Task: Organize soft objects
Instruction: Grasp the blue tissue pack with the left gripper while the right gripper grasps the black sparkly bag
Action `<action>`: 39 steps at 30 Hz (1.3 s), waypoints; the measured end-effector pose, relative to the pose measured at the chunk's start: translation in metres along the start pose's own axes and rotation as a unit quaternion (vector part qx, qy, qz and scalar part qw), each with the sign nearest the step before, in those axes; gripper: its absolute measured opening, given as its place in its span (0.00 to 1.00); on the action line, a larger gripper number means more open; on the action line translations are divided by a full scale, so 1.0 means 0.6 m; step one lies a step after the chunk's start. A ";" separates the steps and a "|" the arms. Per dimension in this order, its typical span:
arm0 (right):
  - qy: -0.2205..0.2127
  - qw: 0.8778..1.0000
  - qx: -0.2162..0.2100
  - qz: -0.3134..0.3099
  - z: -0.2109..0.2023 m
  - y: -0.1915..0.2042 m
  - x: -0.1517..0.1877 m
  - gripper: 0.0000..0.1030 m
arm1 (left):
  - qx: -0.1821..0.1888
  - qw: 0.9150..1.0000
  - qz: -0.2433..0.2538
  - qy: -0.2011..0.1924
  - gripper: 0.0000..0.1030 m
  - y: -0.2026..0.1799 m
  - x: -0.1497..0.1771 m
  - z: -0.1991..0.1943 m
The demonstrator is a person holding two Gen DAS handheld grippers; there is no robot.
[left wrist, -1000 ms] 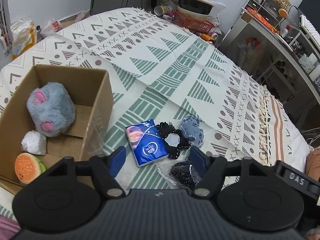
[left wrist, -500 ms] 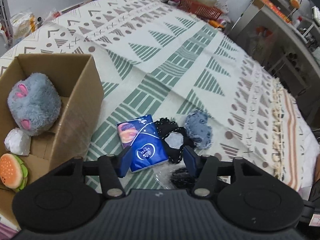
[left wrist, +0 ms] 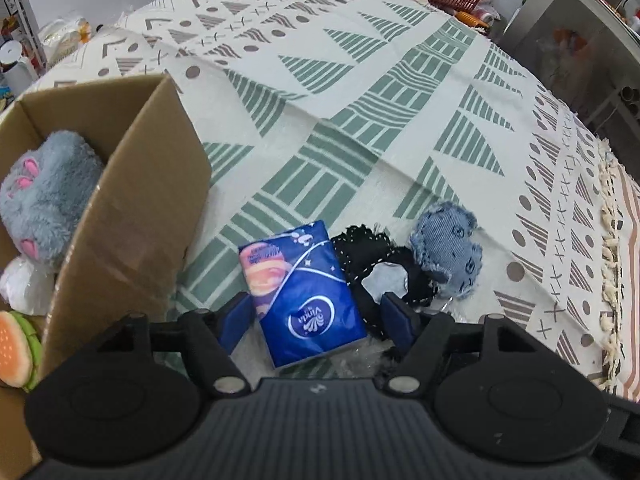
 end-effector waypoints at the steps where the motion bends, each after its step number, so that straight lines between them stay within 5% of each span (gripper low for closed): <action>1: 0.000 1.000 0.000 -0.002 -0.001 -0.001 -0.001 0.41 | -0.001 1.000 -0.004 0.002 0.68 0.001 0.001 0.002; 8: -0.002 1.000 0.001 -0.008 -0.003 0.001 0.000 0.39 | 0.003 1.000 -0.020 0.002 0.67 0.001 0.006 0.008; 17: -0.014 0.999 0.015 -0.029 -0.020 0.011 0.003 0.36 | 0.002 1.000 -0.002 -0.019 0.55 -0.005 0.010 -0.012; 34: -0.059 0.996 0.022 -0.057 -0.078 0.039 0.016 0.36 | 0.065 0.995 -0.002 -0.071 0.47 -0.008 0.015 -0.127; 39: -0.079 0.994 0.032 -0.075 -0.095 0.052 0.018 0.36 | 0.083 0.994 -0.009 -0.077 0.21 -0.002 0.015 -0.153</action>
Point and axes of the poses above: each gripper's, at about its wrist camera, not at the fingertips, and z roughly the way its jaws point, y to its left, x to its underside, the point moved 9 cm from there along z, roughly the way its jaws point, and after that the axes turned 10 degrees about -x, right-handed, at the moved point
